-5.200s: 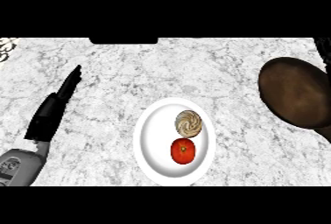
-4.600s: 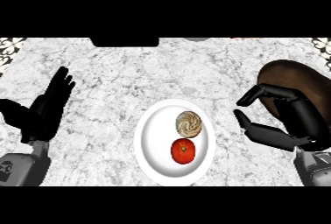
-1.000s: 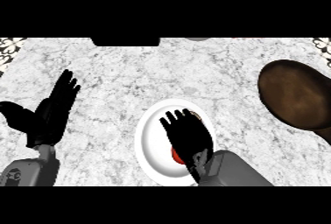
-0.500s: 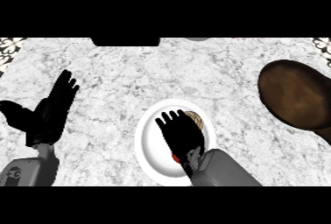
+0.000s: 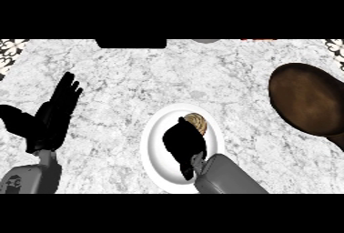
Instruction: Pick the tomato from the plate and place it in the pan
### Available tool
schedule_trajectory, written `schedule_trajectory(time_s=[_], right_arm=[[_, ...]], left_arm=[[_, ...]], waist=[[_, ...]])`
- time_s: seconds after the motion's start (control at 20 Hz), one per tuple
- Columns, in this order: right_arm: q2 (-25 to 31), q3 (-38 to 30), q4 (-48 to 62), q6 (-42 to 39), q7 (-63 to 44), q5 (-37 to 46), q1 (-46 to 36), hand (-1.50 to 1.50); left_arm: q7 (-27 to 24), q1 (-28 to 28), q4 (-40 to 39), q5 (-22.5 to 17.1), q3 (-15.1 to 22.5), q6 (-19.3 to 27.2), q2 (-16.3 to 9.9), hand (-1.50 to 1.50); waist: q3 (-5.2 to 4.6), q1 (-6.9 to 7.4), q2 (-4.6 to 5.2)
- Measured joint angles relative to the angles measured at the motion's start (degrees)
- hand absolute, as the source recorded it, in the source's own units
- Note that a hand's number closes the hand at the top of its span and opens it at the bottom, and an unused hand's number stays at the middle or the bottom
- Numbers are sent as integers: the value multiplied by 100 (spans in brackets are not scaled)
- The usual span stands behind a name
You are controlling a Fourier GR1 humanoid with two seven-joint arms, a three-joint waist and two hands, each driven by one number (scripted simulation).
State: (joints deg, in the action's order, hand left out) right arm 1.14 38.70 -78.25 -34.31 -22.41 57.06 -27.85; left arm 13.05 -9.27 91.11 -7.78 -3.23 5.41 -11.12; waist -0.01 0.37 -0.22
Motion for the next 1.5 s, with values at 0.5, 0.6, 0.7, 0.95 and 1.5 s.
schedule_trajectory(time_s=[0.5, 0.6, 0.7, 0.95, 1.5], right_arm=[[-103, -242, 356, 655, 713, 265, 133, 150], [44, -417, 35, 569, 687, 236, 282, 150], [279, -574, -419, 577, 569, 206, 624, 150], [926, -951, -1678, 862, 321, 249, 1568, 150], [1654, -1568, -4852, 740, -326, 859, 1654, 150]], left_arm=[[-2, -7, -26, 57, -133, -104, 51, 0], [1, 21, 9, 87, -111, -88, 89, 0], [113, -14, 70, 67, -163, -70, 45, 0], [58, 70, 58, 71, -226, -81, 24, 0], [61, 61, 55, 133, -185, -82, 63, 0]], waist=[[0, -16, -11], [2, -33, -4], [2, -79, -9], [1, -170, -16], [-2, -150, -20]])
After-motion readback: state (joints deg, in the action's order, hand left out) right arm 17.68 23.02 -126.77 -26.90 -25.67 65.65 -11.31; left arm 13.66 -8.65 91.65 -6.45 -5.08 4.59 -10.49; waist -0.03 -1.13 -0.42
